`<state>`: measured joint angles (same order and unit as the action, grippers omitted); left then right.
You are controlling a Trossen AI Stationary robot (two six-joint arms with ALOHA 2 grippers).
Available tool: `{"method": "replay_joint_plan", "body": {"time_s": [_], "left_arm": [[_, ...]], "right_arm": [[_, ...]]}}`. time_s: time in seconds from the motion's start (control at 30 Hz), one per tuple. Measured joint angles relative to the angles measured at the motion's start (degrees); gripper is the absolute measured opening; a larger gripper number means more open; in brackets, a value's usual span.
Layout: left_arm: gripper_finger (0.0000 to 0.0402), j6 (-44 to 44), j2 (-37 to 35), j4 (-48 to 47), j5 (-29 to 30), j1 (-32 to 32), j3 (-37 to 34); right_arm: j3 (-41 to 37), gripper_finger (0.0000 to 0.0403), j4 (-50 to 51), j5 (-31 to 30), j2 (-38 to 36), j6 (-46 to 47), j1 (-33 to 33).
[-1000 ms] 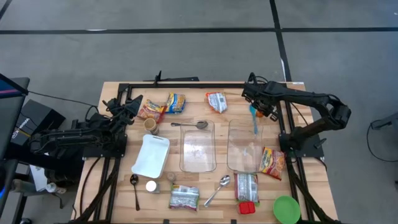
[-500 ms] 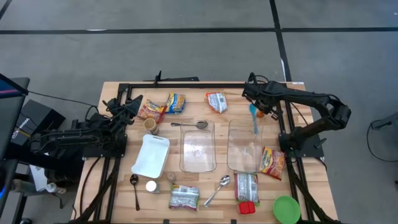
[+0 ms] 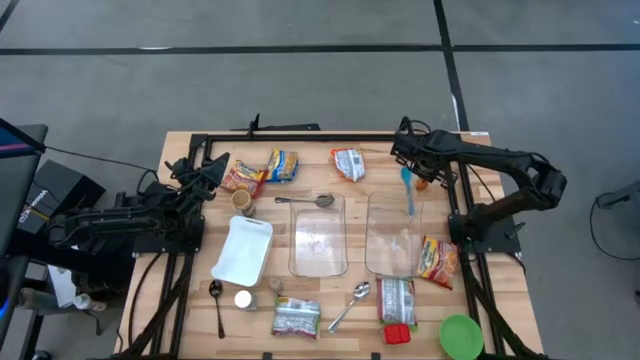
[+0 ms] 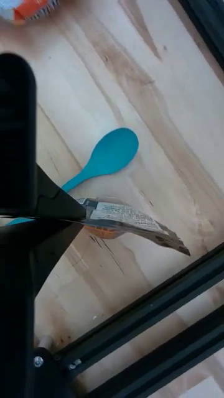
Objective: Pick & Place Food Item
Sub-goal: Put the orange seasoning pack into the right transparent bin
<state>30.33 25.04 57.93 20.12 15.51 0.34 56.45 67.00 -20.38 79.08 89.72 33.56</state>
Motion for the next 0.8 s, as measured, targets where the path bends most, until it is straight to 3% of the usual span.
{"method": "replay_joint_plan", "body": {"time_s": [0.27,0.8], "left_arm": [[0.0008,0.0,-0.02,-0.02,0.0,0.0,0.0],[0.0008,0.0,-0.02,0.0,-0.01,0.0,0.0]], "right_arm": [[0.0,0.0001,0.27,-2.6,-7.44,-1.12,-0.07],[0.04,0.0,0.18,-5.49,-24.34,-19.73,-0.07]]}}
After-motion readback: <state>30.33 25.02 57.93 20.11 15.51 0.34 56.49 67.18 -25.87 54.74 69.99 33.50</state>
